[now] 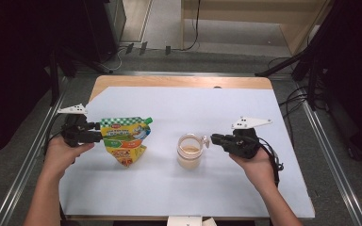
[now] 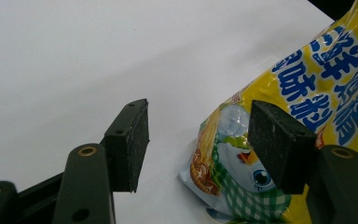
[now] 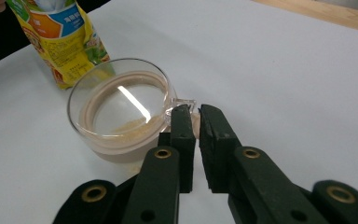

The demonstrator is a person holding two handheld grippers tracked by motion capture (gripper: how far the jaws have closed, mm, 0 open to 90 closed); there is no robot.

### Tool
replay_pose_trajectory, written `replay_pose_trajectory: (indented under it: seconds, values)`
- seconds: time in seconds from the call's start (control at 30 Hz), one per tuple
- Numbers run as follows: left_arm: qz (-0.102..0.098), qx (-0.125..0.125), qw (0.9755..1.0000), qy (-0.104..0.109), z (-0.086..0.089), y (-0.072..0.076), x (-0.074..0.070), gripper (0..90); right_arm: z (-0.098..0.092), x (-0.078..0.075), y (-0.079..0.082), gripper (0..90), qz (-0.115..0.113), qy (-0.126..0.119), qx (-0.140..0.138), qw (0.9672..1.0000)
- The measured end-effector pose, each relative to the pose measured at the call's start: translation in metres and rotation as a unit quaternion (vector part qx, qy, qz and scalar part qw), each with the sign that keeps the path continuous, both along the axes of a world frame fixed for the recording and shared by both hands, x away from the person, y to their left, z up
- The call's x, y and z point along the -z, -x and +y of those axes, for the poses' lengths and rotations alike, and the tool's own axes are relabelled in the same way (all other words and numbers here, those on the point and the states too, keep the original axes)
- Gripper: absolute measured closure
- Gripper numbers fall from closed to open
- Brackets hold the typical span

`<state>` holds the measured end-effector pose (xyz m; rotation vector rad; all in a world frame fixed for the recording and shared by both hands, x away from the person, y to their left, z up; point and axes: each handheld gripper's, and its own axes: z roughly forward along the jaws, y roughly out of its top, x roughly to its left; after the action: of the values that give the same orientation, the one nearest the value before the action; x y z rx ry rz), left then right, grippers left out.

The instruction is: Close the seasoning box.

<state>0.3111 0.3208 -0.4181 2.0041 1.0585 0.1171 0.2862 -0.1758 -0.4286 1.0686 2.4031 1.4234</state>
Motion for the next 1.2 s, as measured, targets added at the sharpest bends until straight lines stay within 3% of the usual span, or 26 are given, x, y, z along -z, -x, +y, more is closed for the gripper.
replay_pose_trajectory:
  seconds: [0.3, 0.47, 0.53, 0.7, 0.83, 1.0, 1.2]
  values:
    - [-0.002, 0.002, 1.0, -0.001, 0.0, 0.002, -0.001, 39.3, -0.009, 0.007, 0.0, 73.9, 0.009, 0.007, 0.013, 0.9998]
    - [-0.006, 0.001, 1.0, 0.001, 0.0, 0.003, -0.002, 38.9, -0.016, 0.014, -0.001, 58.8, 0.005, 0.009, 0.019, 0.9998]
    - [-0.003, 0.0, 1.0, 0.0, 0.001, 0.002, -0.001, 38.7, -0.019, 0.017, -0.003, 57.9, 0.018, 0.01, 0.022, 0.9995]
    - [-0.005, -0.001, 1.0, 0.002, 0.001, 0.002, -0.002, 38.4, -0.023, 0.024, -0.007, 49.1, 0.029, 0.013, 0.026, 0.9992]
    - [-0.004, -0.003, 1.0, 0.001, 0.001, 0.003, -0.002, 38.2, -0.027, 0.03, -0.01, 44.3, 0.02, 0.036, 0.035, 0.9986]
    - [-0.004, -0.002, 1.0, 0.0, 0.002, 0.003, -0.002, 37.8, -0.038, 0.031, -0.013, 43.0, 0.015, 0.02, 0.051, 0.9984]
    - [-0.004, -0.005, 1.0, 0.0, 0.002, 0.003, -0.002, 37.1, -0.047, 0.035, -0.017, 36.9, 0.004, 0.026, 0.078, 0.9966]
